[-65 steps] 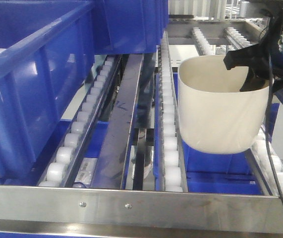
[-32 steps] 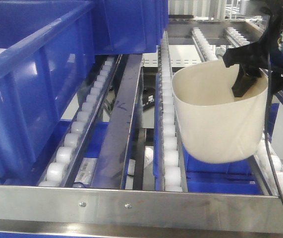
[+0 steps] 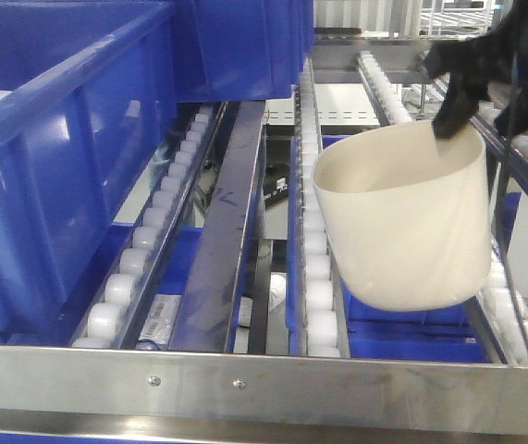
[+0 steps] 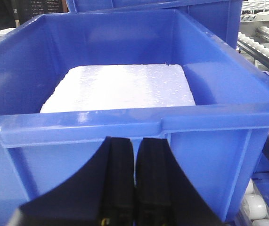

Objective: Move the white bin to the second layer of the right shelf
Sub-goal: 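Open the right gripper and withdraw it from the bin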

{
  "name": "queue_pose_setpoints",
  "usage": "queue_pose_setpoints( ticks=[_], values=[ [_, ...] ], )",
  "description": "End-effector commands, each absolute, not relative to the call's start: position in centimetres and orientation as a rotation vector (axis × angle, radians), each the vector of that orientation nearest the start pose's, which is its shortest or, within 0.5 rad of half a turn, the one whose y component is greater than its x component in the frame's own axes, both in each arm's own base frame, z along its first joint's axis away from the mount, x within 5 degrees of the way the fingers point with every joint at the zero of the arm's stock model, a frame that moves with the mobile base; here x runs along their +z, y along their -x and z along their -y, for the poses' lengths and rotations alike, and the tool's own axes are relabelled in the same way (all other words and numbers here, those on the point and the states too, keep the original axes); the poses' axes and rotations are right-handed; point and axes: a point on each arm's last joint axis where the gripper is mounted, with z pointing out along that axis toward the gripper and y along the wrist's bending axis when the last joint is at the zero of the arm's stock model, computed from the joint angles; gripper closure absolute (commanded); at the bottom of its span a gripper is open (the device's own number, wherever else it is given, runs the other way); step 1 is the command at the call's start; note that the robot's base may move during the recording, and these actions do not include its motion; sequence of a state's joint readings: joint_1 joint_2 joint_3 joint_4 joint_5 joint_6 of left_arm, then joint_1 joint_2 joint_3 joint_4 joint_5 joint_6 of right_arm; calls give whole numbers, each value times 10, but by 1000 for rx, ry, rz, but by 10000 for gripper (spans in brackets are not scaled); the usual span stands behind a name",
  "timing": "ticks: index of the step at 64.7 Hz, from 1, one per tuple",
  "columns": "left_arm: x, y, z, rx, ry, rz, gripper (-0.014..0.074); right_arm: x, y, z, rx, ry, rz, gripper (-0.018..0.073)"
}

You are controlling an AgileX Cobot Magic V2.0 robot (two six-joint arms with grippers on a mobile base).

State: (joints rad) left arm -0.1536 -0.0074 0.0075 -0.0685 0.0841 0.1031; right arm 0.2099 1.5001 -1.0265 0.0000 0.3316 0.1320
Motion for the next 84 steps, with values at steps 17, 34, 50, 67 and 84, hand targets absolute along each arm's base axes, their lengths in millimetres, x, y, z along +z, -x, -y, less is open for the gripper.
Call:
queue_pose_setpoints(
  ticks=[17,34,50,67,84],
  values=[
    [199,-56,9,-107,-139,-1501,512,367,-252,-53,235,70,-1837,383],
    [199,-56,9,-107,-139,-1501,512,354,-167,-35,261,60,-1593,504],
    [199,-56,9,-107,-139,-1501,512,317,-124,-26,268,58,-1521,504],
    [199,-56,9,-107,-139,-1501,512,313,-120,-25,267,58,-1525,504],
    [199,-56,9,-107,-139,-1501,512,311,-120,-25,265,59,-1549,504]
  ],
)
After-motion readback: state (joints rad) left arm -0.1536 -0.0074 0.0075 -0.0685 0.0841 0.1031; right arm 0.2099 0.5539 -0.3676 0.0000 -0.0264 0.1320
